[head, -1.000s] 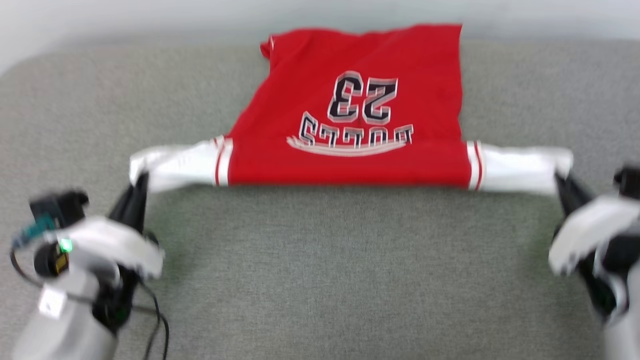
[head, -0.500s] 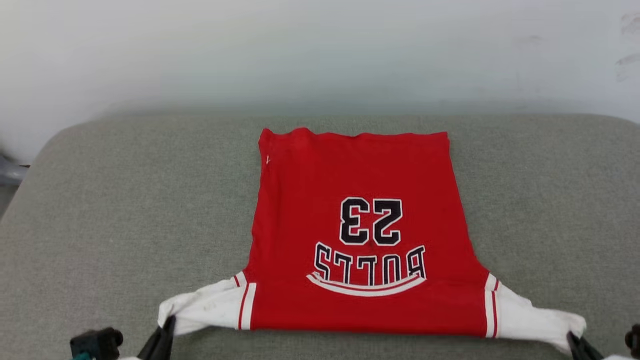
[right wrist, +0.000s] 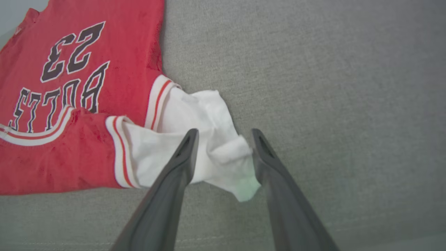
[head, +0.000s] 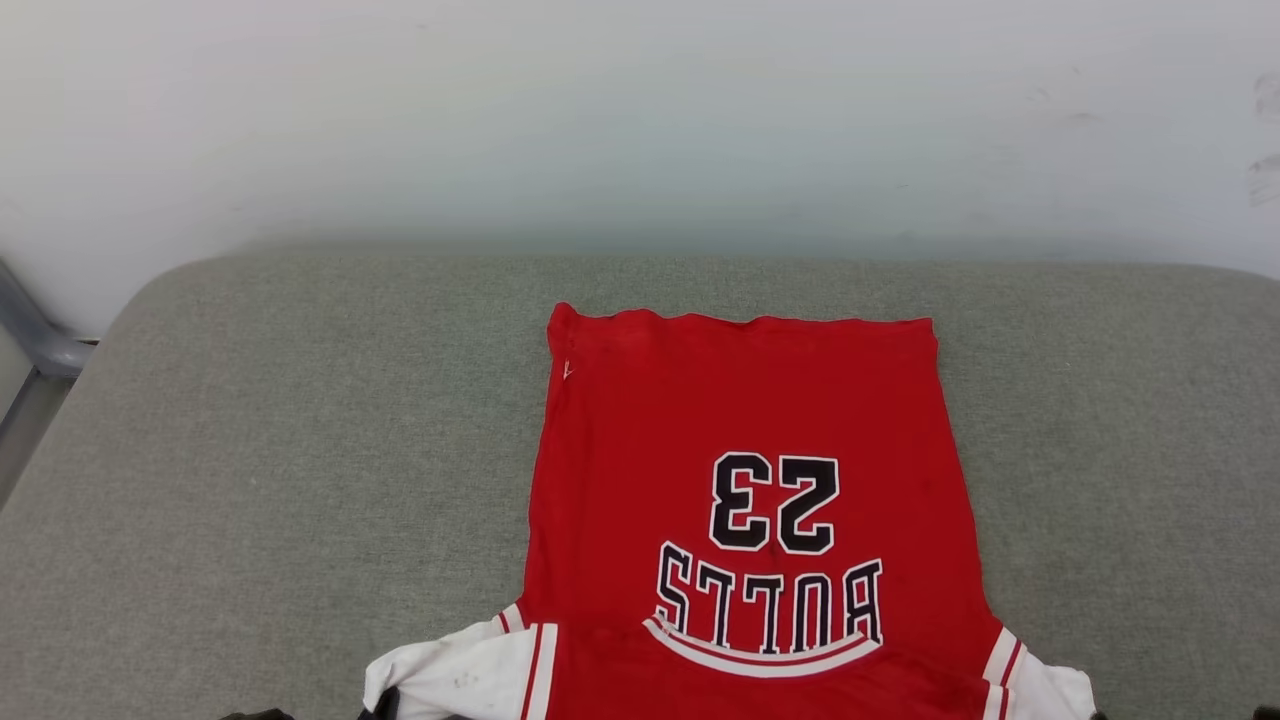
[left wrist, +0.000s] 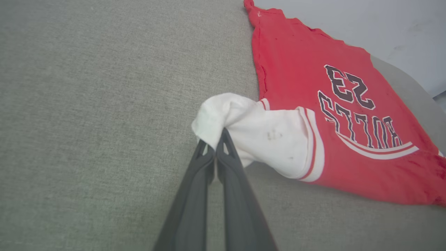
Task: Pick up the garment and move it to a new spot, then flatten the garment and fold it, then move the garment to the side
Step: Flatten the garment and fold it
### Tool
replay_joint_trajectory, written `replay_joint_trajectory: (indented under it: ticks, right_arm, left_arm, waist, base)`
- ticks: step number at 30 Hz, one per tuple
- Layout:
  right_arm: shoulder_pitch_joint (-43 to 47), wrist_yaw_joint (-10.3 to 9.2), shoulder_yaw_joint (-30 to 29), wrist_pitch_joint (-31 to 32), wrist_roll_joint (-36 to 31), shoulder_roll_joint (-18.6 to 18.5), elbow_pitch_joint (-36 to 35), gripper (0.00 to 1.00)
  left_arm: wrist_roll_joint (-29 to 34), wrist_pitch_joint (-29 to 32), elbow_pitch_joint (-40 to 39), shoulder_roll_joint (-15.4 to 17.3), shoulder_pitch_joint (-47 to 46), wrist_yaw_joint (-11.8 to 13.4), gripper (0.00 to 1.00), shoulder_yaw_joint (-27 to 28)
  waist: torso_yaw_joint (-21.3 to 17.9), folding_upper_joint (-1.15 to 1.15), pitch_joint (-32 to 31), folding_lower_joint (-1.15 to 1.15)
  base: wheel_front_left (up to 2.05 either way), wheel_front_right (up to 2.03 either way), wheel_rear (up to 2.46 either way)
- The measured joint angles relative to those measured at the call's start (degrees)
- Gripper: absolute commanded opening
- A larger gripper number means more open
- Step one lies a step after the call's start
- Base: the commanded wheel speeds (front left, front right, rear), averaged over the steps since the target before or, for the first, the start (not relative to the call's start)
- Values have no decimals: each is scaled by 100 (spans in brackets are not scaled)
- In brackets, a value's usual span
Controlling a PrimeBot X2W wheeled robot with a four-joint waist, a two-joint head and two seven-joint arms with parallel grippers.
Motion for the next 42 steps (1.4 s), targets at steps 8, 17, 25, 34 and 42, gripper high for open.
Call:
replay_joint_trajectory:
  ticks: [8, 17, 25, 34, 42]
  right_arm:
    - [-2028, 0, -289, -392, -80, -168, 614, 100]
    - [-4387, 0, -399, 612, -276, -838, 2024, 100]
    - [-5933, 0, -305, 2268, -699, -1354, 2670, 100]
    - [-6661, 0, -326, 3476, -1034, -1483, 2933, 100]
    - [-6770, 1, -724, 4381, -1260, -1391, 2859, 0]
  left_arm:
    - [325, -98, -542, -41, -489, 144, 0, -68]
    - [466, -203, -705, -322, -1256, -152, 0, -250]
    - [543, -404, -665, -572, -1825, -448, 0, -334]
    - [630, -522, -430, -798, -2254, -719, 0, -380]
    - [636, -555, -163, -898, -2310, -818, 0, -368]
  waist:
    - [211, 0, 374, 1]
    - [689, 0, 1246, 2]
    - [1186, 0, 1993, 3]
    - [1584, 0, 2748, 2]
    - [1674, 0, 2816, 1]
  base:
    - [0, 0, 0]
    - [0, 0, 0]
    - [0, 0, 0]
    - [0, 0, 0]
    - [0, 0, 0]
